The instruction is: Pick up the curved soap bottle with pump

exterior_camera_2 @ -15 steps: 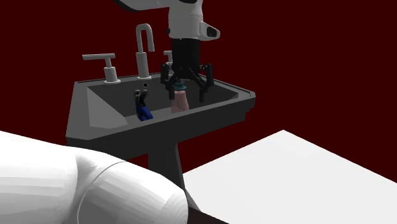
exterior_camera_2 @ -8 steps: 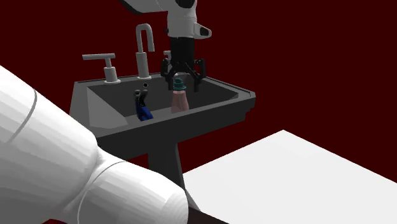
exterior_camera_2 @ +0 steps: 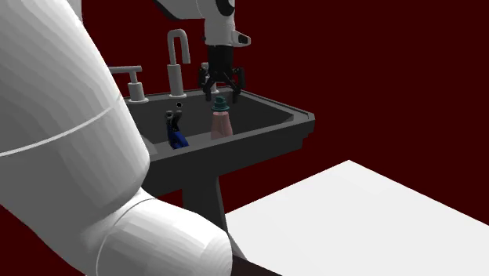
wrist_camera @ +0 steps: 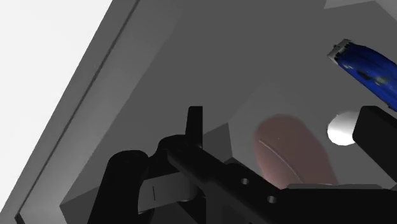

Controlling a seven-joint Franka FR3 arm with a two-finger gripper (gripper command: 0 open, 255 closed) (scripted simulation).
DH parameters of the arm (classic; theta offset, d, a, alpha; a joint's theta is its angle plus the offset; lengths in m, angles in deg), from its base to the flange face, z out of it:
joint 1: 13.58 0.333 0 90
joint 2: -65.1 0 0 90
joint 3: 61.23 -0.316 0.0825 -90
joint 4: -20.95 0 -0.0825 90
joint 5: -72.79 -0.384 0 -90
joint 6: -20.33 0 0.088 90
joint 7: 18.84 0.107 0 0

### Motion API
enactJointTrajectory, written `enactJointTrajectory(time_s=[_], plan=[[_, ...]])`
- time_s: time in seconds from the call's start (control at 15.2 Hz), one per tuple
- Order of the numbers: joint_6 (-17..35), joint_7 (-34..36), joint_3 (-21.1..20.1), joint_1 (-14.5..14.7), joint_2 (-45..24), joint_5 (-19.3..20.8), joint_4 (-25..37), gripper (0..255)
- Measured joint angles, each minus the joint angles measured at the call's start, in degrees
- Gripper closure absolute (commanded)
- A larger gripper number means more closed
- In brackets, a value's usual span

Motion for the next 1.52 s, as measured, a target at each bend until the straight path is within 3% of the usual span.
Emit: enactJointTrajectory(time_s=[0.4, 0.66, 1.19, 1.25, 1.52], plan=[[-1.0, 5.3, -2.5, 1.1, -13.2, 2.7, 14.3, 0], [-4.3, 9.4, -3.9, 3.4, -24.1, 5.7, 28.3, 0], [0.8, 10.0, -3.9, 3.5, -25.4, 6.0, 24.4, 0], [1.2, 10.0, -3.9, 3.5, -25.4, 6.0, 24.0, 255], [1.5, 10.1, -3.9, 3.6, -25.3, 6.0, 23.7, 255]])
